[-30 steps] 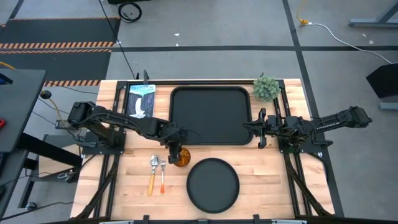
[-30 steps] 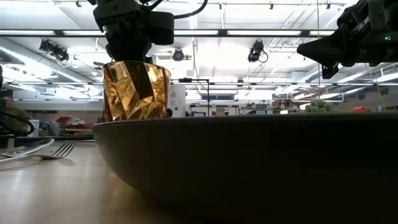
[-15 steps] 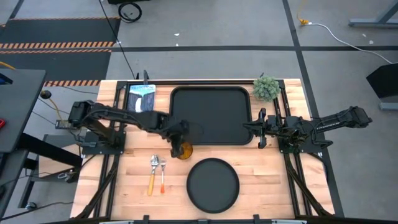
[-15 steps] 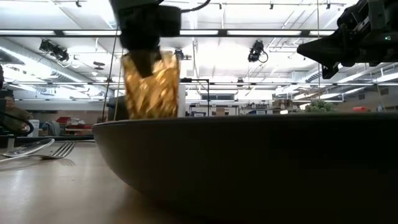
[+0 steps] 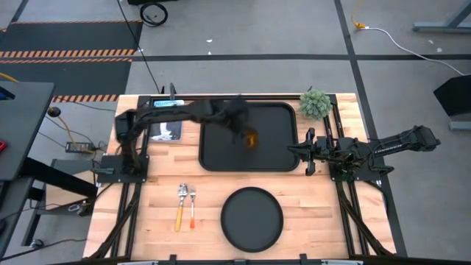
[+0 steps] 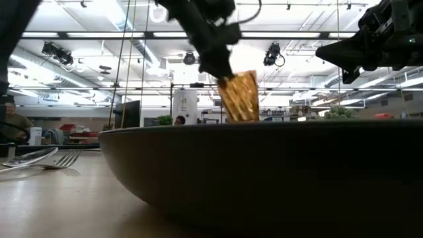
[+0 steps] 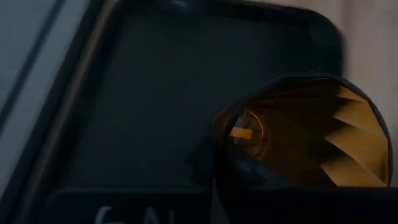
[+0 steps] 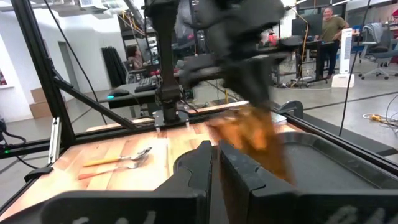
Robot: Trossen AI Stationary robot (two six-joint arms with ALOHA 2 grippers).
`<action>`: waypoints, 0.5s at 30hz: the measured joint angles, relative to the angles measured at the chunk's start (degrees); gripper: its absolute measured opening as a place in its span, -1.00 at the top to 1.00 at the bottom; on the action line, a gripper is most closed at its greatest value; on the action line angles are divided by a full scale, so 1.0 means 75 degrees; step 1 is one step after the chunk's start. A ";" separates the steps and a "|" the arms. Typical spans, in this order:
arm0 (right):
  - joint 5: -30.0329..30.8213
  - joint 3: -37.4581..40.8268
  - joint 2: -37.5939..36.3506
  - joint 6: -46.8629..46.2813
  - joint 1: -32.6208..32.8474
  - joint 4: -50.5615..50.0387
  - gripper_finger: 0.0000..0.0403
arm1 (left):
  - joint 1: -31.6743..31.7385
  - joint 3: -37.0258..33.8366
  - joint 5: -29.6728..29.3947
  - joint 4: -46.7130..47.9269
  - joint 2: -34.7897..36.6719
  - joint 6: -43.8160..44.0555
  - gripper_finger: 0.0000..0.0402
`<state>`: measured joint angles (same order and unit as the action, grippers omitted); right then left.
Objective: Pick and place plate/cup/fork/spoon on tray
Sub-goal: Put the brown glass on the top right of the black serving tray
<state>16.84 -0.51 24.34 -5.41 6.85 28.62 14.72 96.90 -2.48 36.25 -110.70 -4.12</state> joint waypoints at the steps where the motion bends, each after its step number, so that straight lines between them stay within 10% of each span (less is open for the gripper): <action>1: -0.0002 0.0000 0.0002 0.0002 0.0001 0.0002 0.83 | 0.0129 0.0258 0.0000 -0.0041 -0.0246 -0.0152 0.89; 15: -0.0002 -0.0001 0.0001 0.0002 0.0003 0.0003 0.83 | 0.1427 0.2728 0.0801 -0.0629 -0.2680 -0.0942 0.90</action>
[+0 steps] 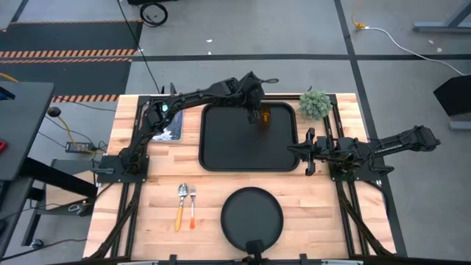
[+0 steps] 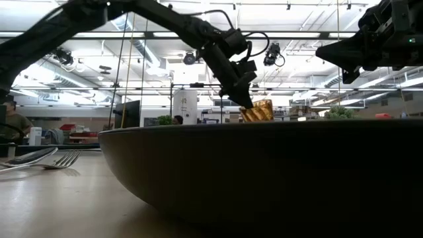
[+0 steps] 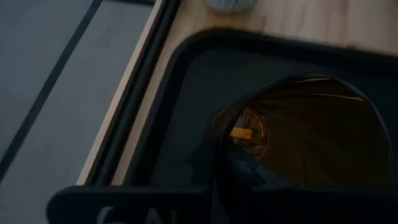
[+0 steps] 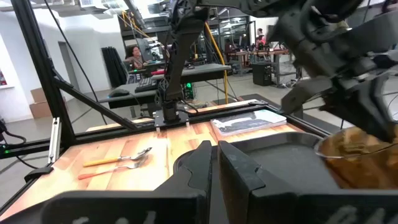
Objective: Pick and place plate/cup/fork/spoon on tray
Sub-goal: Put the brown glass on the top right of the black serving tray
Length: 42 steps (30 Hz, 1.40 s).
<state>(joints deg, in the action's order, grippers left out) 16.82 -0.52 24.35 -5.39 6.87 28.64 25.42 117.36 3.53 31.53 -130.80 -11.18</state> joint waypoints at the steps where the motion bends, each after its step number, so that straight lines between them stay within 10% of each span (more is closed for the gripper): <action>1: 0.0002 0.0001 0.0002 0.0001 0.0000 0.0000 0.83 | 0.0058 0.0083 0.0143 -0.0111 -0.0080 0.0003 0.90; 42: 0.0000 0.0000 -0.0001 0.0000 -0.0002 0.0000 0.83 | 0.0077 0.0374 0.0479 0.0025 -0.0574 0.0600 0.79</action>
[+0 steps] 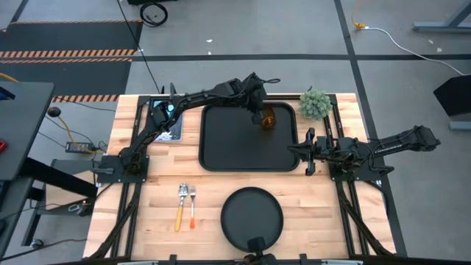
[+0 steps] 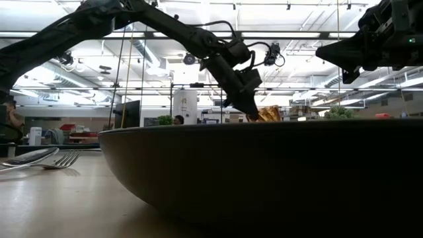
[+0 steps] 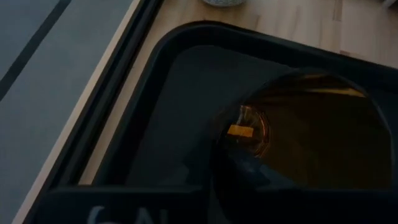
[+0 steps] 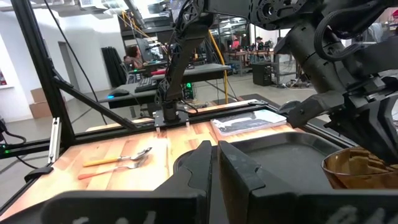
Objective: Pick and place plate/cup/fork/spoon on tray
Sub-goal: Put the brown glass on the top right of the black serving tray
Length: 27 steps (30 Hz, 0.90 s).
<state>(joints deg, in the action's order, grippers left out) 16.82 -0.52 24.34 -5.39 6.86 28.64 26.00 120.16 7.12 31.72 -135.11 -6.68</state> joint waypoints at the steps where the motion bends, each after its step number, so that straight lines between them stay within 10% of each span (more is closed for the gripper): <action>1: 0.0000 0.0000 0.0001 -0.0002 0.0000 0.0000 0.83 | 0.0000 0.0001 -0.0001 0.0033 0.0000 -0.0001 0.76; 27: 0.0001 0.0000 0.0000 -0.0002 0.0000 0.0000 0.83 | 0.0003 -0.0003 -0.0001 -0.0022 0.0015 -0.0201 0.15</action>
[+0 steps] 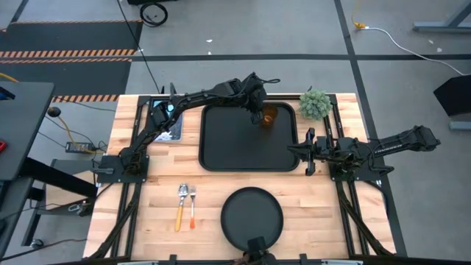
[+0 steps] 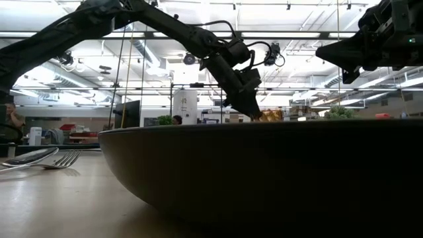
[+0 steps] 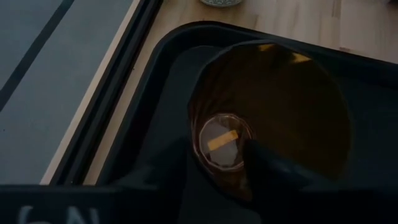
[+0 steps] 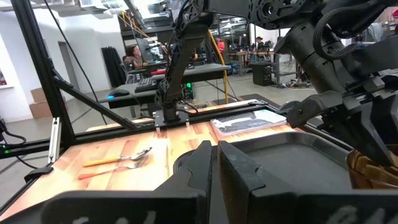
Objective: Pick and place plate/cup/fork/spoon on tray
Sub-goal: Put the brown glass on the top right of the black serving tray
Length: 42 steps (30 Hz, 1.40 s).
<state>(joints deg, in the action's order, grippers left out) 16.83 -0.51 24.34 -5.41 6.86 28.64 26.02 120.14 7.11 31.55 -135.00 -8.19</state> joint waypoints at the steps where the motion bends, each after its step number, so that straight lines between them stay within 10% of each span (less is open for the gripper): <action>1: -0.0001 -0.0003 0.0000 0.0003 0.0001 0.0000 0.83 | 0.0000 0.0000 0.0000 0.0000 0.0000 0.0000 0.11; 32: -0.0001 0.0000 0.0000 0.0000 0.0000 0.0000 0.83 | 0.0432 -0.0085 0.0804 0.1845 0.0524 -0.0675 -0.07; 42: 0.0001 0.0000 0.0000 0.0001 -0.0001 -0.0001 0.83 | -0.0140 -0.0592 -0.1171 0.0665 0.0490 -0.0205 -0.07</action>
<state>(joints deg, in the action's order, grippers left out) 16.84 -0.51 24.34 -5.41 6.86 28.64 24.97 115.70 -1.67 36.54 -131.33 -9.72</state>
